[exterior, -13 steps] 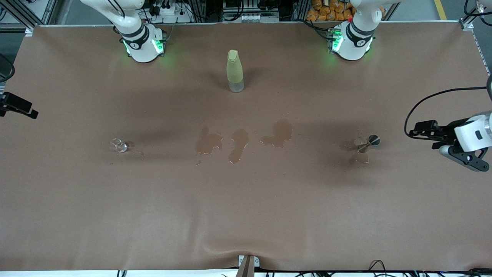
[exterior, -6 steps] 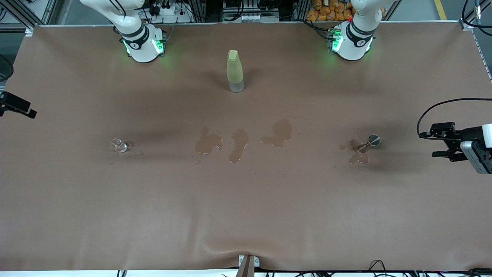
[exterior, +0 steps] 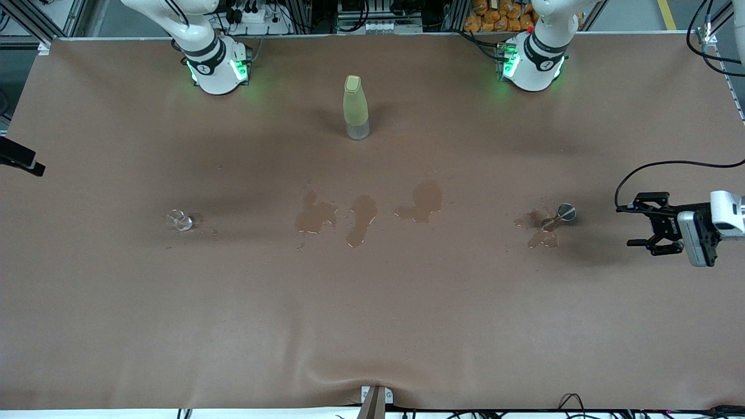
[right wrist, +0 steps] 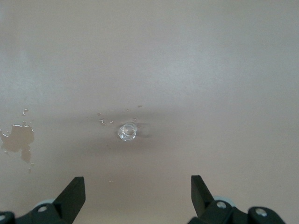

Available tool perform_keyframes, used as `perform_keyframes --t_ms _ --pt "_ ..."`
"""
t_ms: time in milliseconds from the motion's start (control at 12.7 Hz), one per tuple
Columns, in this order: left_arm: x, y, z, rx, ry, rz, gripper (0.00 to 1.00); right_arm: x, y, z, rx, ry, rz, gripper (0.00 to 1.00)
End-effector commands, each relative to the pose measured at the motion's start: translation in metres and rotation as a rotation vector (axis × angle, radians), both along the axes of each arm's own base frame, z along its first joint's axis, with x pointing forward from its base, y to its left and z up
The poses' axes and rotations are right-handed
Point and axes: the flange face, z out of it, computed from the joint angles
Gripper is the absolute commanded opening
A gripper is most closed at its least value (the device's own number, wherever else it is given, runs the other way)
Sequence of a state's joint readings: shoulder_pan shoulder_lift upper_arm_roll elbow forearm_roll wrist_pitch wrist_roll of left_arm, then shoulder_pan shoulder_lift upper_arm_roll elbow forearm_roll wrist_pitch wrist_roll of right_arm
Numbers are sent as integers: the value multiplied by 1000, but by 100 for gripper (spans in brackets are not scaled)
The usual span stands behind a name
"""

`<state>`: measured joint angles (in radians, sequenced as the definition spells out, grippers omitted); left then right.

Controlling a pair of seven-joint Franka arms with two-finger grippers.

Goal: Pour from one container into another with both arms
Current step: 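Lower the left gripper around the steel jigger and close it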

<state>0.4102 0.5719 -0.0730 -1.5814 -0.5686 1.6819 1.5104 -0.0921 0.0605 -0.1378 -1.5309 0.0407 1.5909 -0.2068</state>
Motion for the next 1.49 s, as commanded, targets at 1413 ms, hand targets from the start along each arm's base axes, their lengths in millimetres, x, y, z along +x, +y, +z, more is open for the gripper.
perform_keyframes --t_ms 1413 --pt "-40 -9 -161 -598 -290 -237 100 -19 -148 -66 -76 -24 1439 100"
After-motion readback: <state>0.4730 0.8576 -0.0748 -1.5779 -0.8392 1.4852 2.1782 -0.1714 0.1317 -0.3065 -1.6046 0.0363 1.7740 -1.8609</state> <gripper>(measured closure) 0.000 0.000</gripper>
